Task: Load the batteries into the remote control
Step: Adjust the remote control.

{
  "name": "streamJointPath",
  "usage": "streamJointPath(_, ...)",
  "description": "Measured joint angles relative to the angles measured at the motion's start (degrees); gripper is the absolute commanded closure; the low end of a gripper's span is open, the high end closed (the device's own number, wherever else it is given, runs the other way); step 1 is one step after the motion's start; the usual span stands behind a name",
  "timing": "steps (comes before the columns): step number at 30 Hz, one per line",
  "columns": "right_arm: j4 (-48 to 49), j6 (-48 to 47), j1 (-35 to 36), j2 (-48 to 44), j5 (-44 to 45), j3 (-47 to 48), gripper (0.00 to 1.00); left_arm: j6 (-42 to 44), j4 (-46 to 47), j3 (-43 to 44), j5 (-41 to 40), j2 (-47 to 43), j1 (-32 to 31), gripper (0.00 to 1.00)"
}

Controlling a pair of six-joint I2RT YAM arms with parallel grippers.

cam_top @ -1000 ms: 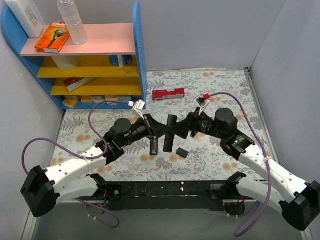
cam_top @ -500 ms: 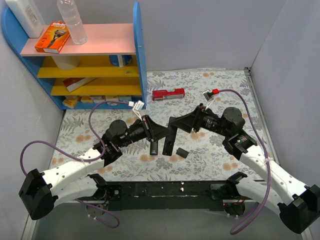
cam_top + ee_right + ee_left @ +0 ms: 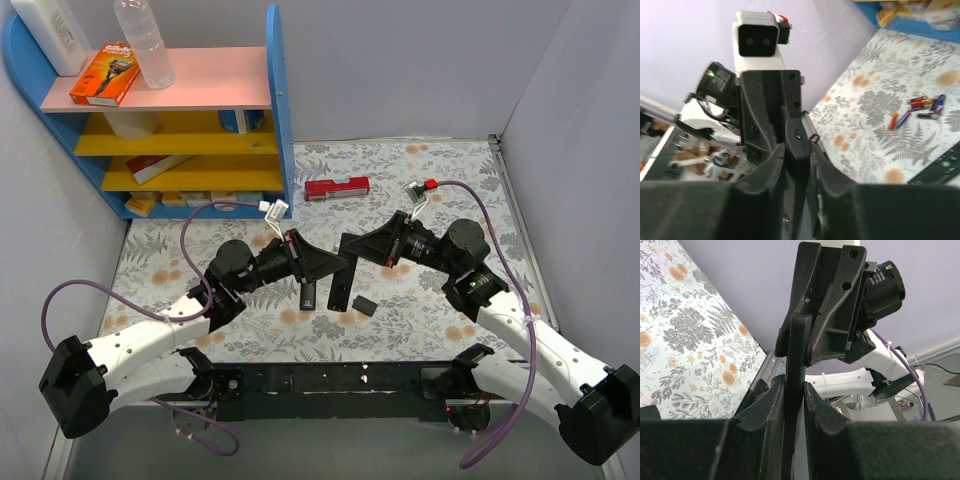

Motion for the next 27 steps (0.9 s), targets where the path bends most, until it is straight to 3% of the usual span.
streamJointPath(1, 0.31, 0.72, -0.02, -0.02, -0.04, -0.09, 0.88, 0.09, 0.04, -0.02, 0.04, 0.07, 0.02, 0.85)
streamJointPath(4, 0.50, 1.53, -0.02, -0.48, 0.11, -0.42, 0.98, 0.46, -0.63, 0.04, -0.59, -0.09, 0.09, 0.65)
streamJointPath(5, 0.00, 1.27, 0.00, -0.79, 0.48, -0.55, 0.99, 0.92, -1.60, 0.09, -1.44, -0.39, 0.02, 0.49)
streamJointPath(7, -1.70, -0.09, 0.00, -1.42, 1.70, -0.63, 0.99, 2.10, -5.84, 0.11, -4.15, -1.51, -0.02, 0.39)
streamJointPath(8, -2.40, -0.59, -0.02, -1.70, 2.21, -0.63, 0.99, 2.82, -7.72, 0.11, -5.70, -1.99, 0.00, 0.29)
streamJointPath(10, -4.72, -1.99, -0.02, -2.69, 3.76, -0.63, 0.99, 3.93, -13.09, 0.22, -9.57, -3.50, 0.02, 0.22)
streamJointPath(16, -11.58, -5.95, -0.02, -5.99, 9.70, -0.66, 0.99, 5.22, -31.85, 3.63, -23.85, -7.06, 0.04, 0.18)
streamJointPath(23, -18.40, -10.08, -0.02, -7.93, 16.13, -0.76, 0.99, -4.70, -58.71, 11.47, -43.78, -5.18, 0.09, 0.16)
streamJointPath(27, -20.11, -11.23, -0.02, -8.66, 18.21, -1.79, 0.99, -9.86, -69.64, 14.34, -49.75, 0.46, 0.52, 0.27)
